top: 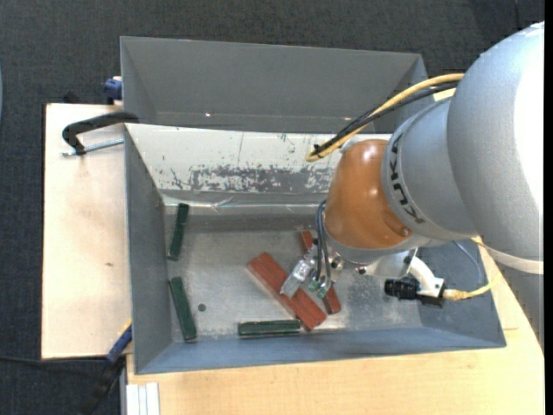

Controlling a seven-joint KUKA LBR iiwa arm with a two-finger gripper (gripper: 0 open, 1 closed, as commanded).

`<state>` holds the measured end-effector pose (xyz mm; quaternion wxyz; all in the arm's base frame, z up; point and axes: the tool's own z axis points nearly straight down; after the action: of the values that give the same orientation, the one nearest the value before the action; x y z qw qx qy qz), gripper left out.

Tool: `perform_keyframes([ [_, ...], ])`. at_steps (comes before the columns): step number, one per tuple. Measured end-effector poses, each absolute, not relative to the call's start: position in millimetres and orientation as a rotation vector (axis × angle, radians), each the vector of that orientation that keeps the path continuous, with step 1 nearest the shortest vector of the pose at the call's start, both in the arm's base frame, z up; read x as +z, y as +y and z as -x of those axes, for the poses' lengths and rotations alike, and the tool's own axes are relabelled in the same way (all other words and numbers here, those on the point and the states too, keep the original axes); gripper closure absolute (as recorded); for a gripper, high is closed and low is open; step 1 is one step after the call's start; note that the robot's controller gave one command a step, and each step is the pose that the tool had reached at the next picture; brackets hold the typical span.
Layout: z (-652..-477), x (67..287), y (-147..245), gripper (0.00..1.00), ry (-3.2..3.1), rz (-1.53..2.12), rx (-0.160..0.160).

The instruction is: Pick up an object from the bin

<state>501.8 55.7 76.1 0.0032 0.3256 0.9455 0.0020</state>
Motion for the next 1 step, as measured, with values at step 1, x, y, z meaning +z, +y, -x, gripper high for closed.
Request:
perform_keyframes([
  [1,-500.3,74.4,55.2,0.00,2.968,-1.021,0.002],
])
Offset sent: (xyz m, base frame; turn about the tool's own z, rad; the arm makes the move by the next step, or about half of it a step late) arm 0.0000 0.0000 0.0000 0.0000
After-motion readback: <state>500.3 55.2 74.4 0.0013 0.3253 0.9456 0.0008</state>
